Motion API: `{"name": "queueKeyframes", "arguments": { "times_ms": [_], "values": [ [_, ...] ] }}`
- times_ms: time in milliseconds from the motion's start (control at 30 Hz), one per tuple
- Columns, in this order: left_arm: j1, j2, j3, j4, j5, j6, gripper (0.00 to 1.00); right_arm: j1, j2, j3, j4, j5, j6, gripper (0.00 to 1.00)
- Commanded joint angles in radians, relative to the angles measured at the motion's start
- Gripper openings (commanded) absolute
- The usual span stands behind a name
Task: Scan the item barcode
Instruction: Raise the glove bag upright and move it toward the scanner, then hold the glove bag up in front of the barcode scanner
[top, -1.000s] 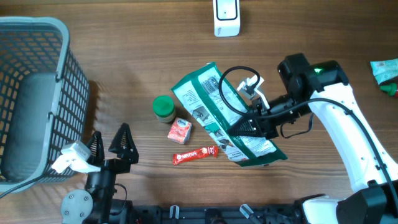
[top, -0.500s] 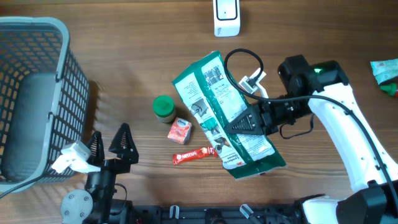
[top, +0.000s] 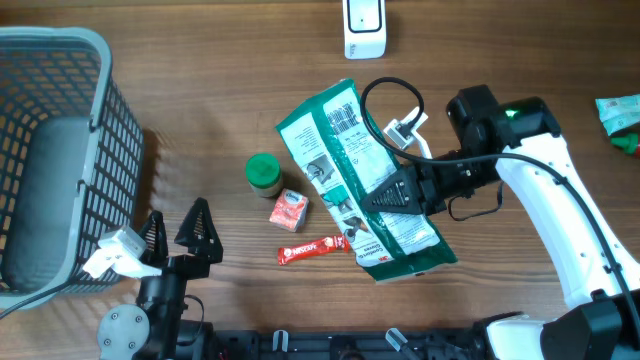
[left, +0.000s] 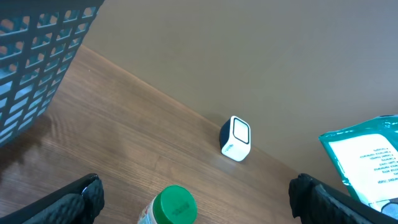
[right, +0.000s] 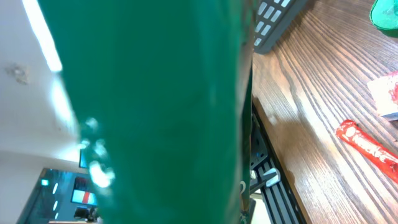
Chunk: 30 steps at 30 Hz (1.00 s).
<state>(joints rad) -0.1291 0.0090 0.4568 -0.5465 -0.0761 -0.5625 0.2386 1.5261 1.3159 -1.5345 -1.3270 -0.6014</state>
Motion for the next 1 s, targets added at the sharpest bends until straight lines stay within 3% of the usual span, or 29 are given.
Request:
{"name": "queueKeyframes", "arguments": {
  "times_ms": [0,200,300,367,467,567,667,833,967],
  "values": [
    [-0.005,-0.003,-0.006,0.002,0.012,0.008,1.0,-0.004,0.002,-0.001,0.005,-0.007,0.0,0.04],
    [-0.005,-0.003,-0.006,0.002,0.012,0.008,1.0,-0.004,0.002,-0.001,0.035,0.021,-0.002,0.04],
    [-0.005,-0.003,-0.005,0.002,0.012,0.008,1.0,-0.004,0.002,-0.001,0.214,0.264,0.045,0.04],
    [-0.005,-0.003,-0.006,0.002,0.012,0.008,1.0,-0.004,0.002,-0.001,0.344,0.399,0.159,0.04],
    [-0.005,-0.003,-0.006,0.002,0.012,0.008,1.0,-0.004,0.009,-0.001,0.616,0.832,0.558,0.04],
    [-0.005,-0.003,-0.006,0.002,0.012,0.008,1.0,-0.004,0.021,-0.001,0.706,0.896,0.586,0.04],
    [-0.005,-0.003,-0.006,0.002,0.012,0.008,1.0,-0.004,0.024,-0.001,0.701,1.298,0.777,0.04],
    [-0.005,-0.003,-0.006,0.002,0.012,0.008,1.0,-0.004,0.028,-0.001,0.763,1.415,0.779,0.05],
    [-0.005,-0.003,-0.006,0.002,0.012,0.008,1.0,-0.004,0.098,-0.001,0.894,1.413,0.634,0.05]
  ]
}}
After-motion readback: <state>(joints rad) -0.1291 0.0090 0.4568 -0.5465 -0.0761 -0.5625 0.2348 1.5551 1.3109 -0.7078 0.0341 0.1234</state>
